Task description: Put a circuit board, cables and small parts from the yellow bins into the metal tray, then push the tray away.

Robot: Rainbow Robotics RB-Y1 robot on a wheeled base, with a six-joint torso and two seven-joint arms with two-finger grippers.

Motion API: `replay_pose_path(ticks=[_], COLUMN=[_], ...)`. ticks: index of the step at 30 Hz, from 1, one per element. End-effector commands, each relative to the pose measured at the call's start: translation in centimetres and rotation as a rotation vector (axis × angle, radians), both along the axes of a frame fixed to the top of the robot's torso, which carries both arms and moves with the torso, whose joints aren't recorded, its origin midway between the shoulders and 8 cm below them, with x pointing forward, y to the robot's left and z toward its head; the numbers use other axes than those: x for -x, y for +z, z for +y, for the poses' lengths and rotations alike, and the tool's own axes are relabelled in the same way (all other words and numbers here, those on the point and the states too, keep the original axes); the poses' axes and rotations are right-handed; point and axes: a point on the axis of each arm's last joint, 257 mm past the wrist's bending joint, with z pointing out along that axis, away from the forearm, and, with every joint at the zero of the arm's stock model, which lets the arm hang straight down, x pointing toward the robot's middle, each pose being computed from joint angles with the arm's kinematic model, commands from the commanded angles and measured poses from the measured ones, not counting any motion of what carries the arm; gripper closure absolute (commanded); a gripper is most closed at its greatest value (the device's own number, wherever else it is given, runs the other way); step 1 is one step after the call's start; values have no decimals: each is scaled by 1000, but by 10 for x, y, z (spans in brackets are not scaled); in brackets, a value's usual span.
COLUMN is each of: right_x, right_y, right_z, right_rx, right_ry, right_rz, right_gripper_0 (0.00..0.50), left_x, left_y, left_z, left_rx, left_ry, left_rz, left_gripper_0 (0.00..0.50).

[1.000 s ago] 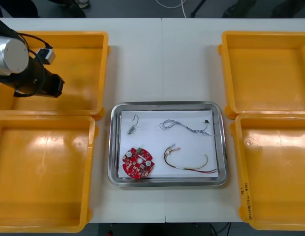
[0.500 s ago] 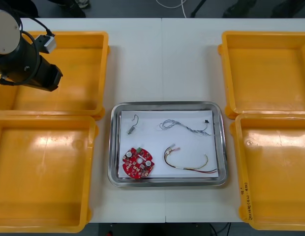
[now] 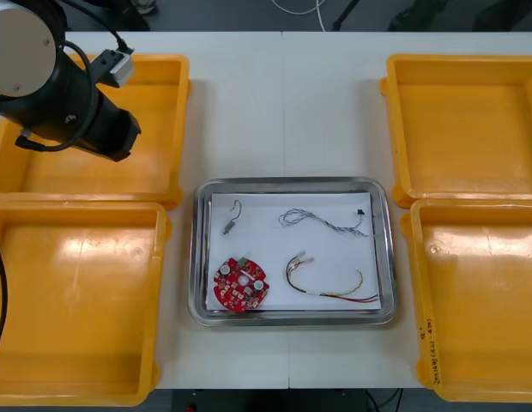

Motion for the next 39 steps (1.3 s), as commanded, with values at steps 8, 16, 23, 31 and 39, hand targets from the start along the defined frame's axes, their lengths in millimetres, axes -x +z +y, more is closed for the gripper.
replay_pose_path(ticks=[8,16,23,31,39], right_x=[3,3,3,3,3], right_y=[15,15,15,15,15], right_z=[-19,-18,-18,-18,-18], right_rx=[38,35,35,34,33], right_ry=[-24,-25,-25,-28,-27], right_rz=[-16,-16,-16,-16,-15], right_gripper_0=[0,0,0,0,0], left_x=[15,33,40,38,29], left_y=[22,-8,-28,-61,-86], left_z=[-102,-146,-178,-191,-191], left_rx=[149,162,198,183,184], left_ry=[69,94,95,92,116], left_rz=[-58,1,19,56,93], left_gripper_0=[500,500,499,500,500])
